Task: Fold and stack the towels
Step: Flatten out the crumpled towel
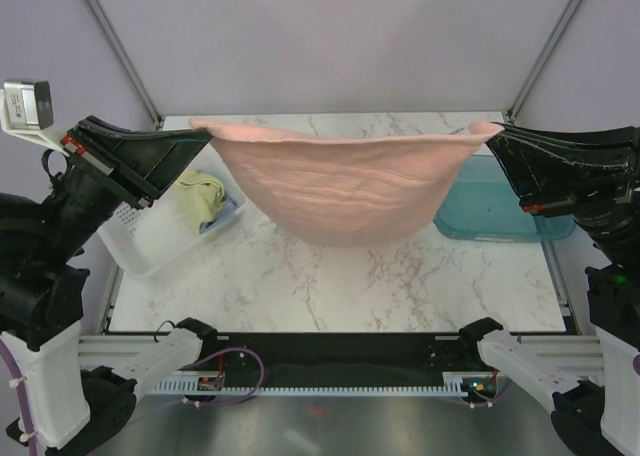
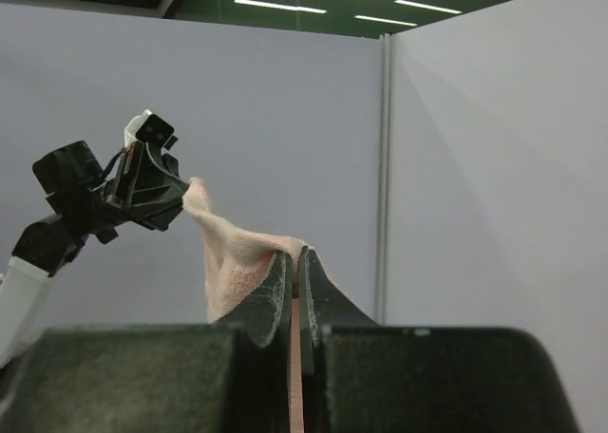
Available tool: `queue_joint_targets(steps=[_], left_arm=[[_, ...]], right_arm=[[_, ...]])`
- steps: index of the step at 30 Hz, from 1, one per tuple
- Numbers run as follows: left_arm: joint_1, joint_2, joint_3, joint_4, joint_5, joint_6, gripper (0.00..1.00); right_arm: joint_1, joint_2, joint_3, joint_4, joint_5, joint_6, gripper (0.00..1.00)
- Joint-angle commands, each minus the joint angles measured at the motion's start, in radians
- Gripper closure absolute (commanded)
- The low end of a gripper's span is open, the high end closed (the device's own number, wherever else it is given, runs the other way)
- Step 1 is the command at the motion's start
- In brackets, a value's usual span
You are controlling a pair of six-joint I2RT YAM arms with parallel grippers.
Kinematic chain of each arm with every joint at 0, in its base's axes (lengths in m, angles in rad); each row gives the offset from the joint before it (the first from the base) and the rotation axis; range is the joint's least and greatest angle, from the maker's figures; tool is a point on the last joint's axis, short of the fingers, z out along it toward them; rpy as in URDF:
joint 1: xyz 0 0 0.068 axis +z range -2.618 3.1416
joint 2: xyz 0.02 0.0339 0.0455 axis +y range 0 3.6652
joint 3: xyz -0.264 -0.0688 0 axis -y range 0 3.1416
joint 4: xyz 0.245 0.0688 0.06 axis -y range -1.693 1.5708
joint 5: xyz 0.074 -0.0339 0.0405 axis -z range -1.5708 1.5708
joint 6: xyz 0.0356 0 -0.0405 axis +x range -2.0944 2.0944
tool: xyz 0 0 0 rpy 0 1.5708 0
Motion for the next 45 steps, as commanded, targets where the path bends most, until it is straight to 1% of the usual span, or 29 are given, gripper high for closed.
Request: queue_joint_targets(steps=[1, 4, 6, 8, 9, 11, 12, 15, 16, 17, 18, 19, 20, 21, 23, 24, 26, 29, 32, 33, 34, 36, 38, 40, 43, 44, 45], left_arm=[[-0.001, 0.036, 0.023, 0.061, 0.095, -0.104, 0.98], [-0.001, 0.051, 0.023, 0.093, 0.092, -0.116, 0.98], [0.000, 0.073, 0.026, 0.095, 0.073, -0.107, 0.98], [0.000, 0.102, 0.038, 0.098, 0.064, -0.092, 0.98], [0.000, 0.131, 0.044, 0.096, 0.035, -0.065, 0.98], [0.000, 0.162, 0.059, 0.074, -0.009, -0.016, 0.98], [0.000, 0.183, 0.087, 0.061, -0.066, 0.003, 0.98], [0.000, 0.284, 0.145, 0.050, -0.141, 0.074, 0.98], [0.002, 0.356, 0.203, 0.050, -0.155, 0.094, 0.98], [0.002, 0.390, 0.232, 0.047, -0.172, 0.117, 0.98], [0.006, 0.425, 0.280, 0.049, -0.215, 0.161, 0.98], [0.016, 0.498, 0.297, 0.055, -0.224, 0.175, 0.98], [0.031, 0.530, 0.311, 0.072, -0.221, 0.183, 0.98], [0.074, 0.566, 0.323, 0.120, -0.183, 0.174, 0.98], [0.140, 0.647, 0.326, 0.188, -0.140, 0.126, 0.98], [0.157, 0.671, 0.325, 0.263, -0.100, 0.118, 0.98], [0.180, 0.714, 0.331, 0.314, -0.086, 0.118, 0.98], [0.189, 0.781, 0.339, 0.383, -0.060, 0.140, 0.98], [0.191, 0.837, 0.313, 0.441, 0.000, 0.147, 0.98], [0.192, 0.844, 0.253, 0.469, 0.036, 0.147, 0.98], [0.194, 0.853, 0.218, 0.554, 0.052, 0.147, 0.98], [0.197, 0.866, 0.150, 0.602, 0.073, 0.150, 0.98], [0.206, 0.898, 0.132, 0.651, 0.093, 0.155, 0.98], [0.214, 0.922, 0.118, 0.669, 0.109, 0.154, 0.98], [0.229, 0.959, 0.096, 0.679, 0.121, 0.170, 0.98], [0.238, 0.964, 0.081, 0.679, 0.122, 0.187, 0.98], [0.244, 0.961, 0.034, 0.679, 0.119, 0.196, 0.98]], right_arm=[[-0.001, 0.048, 0.045, 0.093, -0.056, 0.130, 1.00], [0.001, 0.084, 0.062, 0.132, -0.066, 0.166, 1.00], [0.001, 0.111, 0.065, 0.132, -0.055, 0.151, 1.00], [0.001, 0.132, 0.065, 0.106, 0.009, 0.117, 1.00], [0.001, 0.141, 0.072, 0.102, 0.035, 0.071, 1.00], [0.002, 0.190, 0.089, 0.041, 0.139, 0.025, 1.00], [0.001, 0.215, 0.108, 0.027, 0.169, -0.028, 1.00], [0.001, 0.331, 0.143, 0.000, 0.236, -0.090, 1.00], [0.001, 0.363, 0.152, 0.000, 0.252, -0.125, 1.00], [-0.001, 0.397, 0.163, 0.000, 0.284, -0.144, 1.00], [-0.010, 0.466, 0.199, -0.003, 0.304, -0.161, 1.00], [-0.024, 0.503, 0.221, -0.002, 0.312, -0.170, 1.00], [-0.041, 0.579, 0.246, 0.000, 0.307, -0.169, 1.00], [-0.076, 0.618, 0.303, 0.000, 0.286, -0.162, 1.00], [-0.117, 0.722, 0.371, 0.025, 0.240, -0.118, 1.00], [-0.151, 0.747, 0.381, 0.044, 0.226, -0.103, 1.00], [-0.176, 0.822, 0.405, 0.088, 0.203, -0.080, 1.00], [-0.206, 0.926, 0.479, 0.092, 0.129, -0.061, 1.00], [-0.216, 0.971, 0.445, 0.182, 0.085, -0.049, 1.00], [-0.220, 0.979, 0.409, 0.202, 0.077, -0.044, 1.00], [-0.222, 0.986, 0.399, 0.228, 0.065, -0.046, 1.00], [-0.228, 1.026, 0.401, 0.236, 0.054, -0.055, 1.00], [-0.234, 1.069, 0.408, 0.251, 0.034, -0.049, 1.00], [-0.242, 1.094, 0.424, 0.260, 0.025, -0.040, 1.00], [-0.243, 1.120, 0.404, 0.303, 0.009, -0.040, 1.00], [-0.243, 1.121, 0.390, 0.311, 0.000, -0.047, 1.00], [-0.243, 1.121, 0.357, 0.316, -0.007, -0.053, 1.00]])
